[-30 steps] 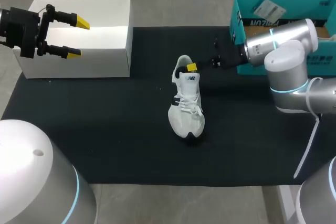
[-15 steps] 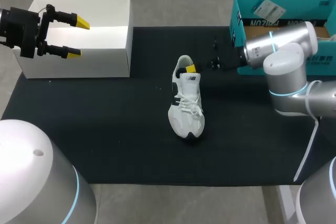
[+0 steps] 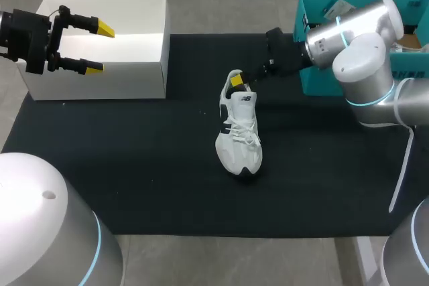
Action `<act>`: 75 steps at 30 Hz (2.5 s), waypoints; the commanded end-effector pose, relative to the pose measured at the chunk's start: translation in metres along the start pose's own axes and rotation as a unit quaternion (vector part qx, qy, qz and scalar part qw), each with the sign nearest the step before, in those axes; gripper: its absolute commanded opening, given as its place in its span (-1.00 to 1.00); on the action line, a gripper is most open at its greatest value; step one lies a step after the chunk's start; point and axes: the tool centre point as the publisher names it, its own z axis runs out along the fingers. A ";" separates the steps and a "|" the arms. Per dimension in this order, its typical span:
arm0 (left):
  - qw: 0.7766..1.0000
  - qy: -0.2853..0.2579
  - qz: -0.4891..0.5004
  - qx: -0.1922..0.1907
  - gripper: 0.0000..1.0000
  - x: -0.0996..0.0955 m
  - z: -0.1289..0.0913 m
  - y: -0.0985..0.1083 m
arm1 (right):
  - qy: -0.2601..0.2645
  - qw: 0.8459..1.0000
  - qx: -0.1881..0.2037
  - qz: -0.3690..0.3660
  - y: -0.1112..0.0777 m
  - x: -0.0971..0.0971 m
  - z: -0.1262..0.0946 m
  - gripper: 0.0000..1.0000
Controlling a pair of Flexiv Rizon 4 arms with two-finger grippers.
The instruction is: Take the shoe out of the shoebox, open the shoe tongue, remove and reinsert the insole, then place the shoe into the shoebox
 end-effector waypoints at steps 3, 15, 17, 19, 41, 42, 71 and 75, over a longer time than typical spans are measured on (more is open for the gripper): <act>1.000 0.001 0.000 0.000 1.00 0.000 0.000 0.000 | -0.016 1.000 0.005 0.002 0.005 0.012 -0.009 0.00; 1.000 0.001 0.000 0.000 1.00 0.000 0.000 0.000 | -0.092 0.988 0.034 0.121 0.006 0.017 -0.017 -1.00; 1.000 0.001 0.000 0.000 1.00 0.000 0.000 0.000 | -0.092 0.988 0.034 0.121 0.006 0.017 -0.017 -1.00; 1.000 0.001 0.000 0.000 1.00 0.000 0.000 0.000 | -0.092 0.988 0.034 0.121 0.006 0.017 -0.017 -1.00; 1.000 0.001 0.000 0.000 1.00 0.000 0.000 0.000 | -0.128 0.978 0.064 0.150 0.007 0.017 -0.010 -1.00; 1.000 0.001 0.000 0.000 1.00 0.000 0.000 0.000 | -0.152 0.970 0.076 0.174 0.006 0.016 -0.007 -1.00; 1.000 0.001 0.000 0.000 1.00 0.000 0.000 0.000 | -0.340 0.890 0.166 0.253 0.007 0.008 0.020 -1.00; 1.000 0.001 0.000 0.000 1.00 0.000 0.000 0.000 | -0.340 0.890 0.166 0.253 0.007 0.008 0.020 -1.00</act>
